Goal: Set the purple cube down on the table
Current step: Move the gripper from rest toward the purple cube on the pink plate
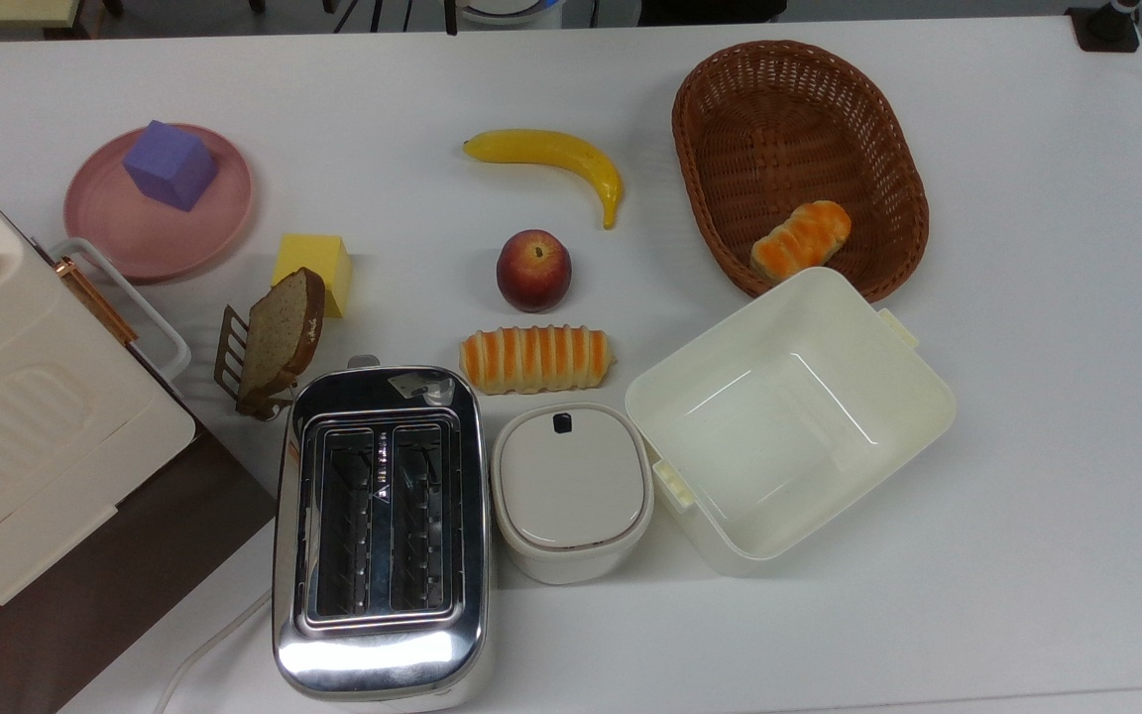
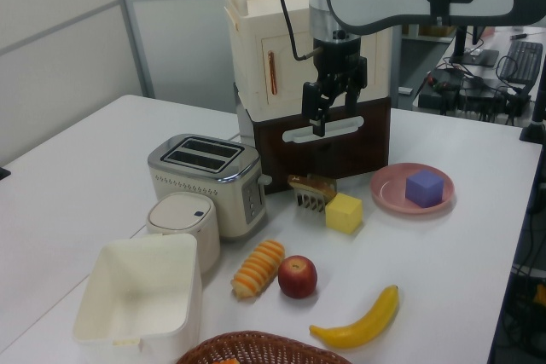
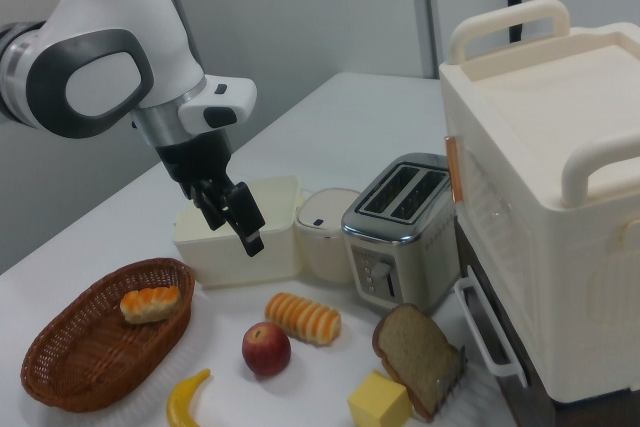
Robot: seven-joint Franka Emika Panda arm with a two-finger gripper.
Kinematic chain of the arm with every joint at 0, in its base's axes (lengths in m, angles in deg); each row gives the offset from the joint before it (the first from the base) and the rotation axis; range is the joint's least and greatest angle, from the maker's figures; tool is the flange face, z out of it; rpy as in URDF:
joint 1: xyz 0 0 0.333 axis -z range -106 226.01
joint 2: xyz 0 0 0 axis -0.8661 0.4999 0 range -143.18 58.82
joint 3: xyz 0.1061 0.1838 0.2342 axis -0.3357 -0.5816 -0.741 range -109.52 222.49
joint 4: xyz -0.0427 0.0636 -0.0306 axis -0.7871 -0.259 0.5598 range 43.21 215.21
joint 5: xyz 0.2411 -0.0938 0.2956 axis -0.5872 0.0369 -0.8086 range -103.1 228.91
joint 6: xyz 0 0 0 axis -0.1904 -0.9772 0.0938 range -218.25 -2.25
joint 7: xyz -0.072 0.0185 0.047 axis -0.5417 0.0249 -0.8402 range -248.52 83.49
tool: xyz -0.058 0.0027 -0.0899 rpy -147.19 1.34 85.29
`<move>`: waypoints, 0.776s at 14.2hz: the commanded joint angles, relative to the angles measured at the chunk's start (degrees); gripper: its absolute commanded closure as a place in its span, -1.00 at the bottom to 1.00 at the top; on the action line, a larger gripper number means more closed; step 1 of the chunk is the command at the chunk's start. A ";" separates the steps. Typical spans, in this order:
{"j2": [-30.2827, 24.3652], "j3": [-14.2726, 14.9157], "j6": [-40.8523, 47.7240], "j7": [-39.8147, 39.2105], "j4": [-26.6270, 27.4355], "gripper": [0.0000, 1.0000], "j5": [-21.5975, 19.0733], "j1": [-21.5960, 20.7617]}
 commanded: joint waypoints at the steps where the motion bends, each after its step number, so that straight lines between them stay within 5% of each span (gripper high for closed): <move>1: -0.58 0.30 0.25 -4.89 0.02 -1.00 -0.46 0.01; 11: -0.49 0.30 4.03 -4.93 -1.57 -1.00 -0.02 0.01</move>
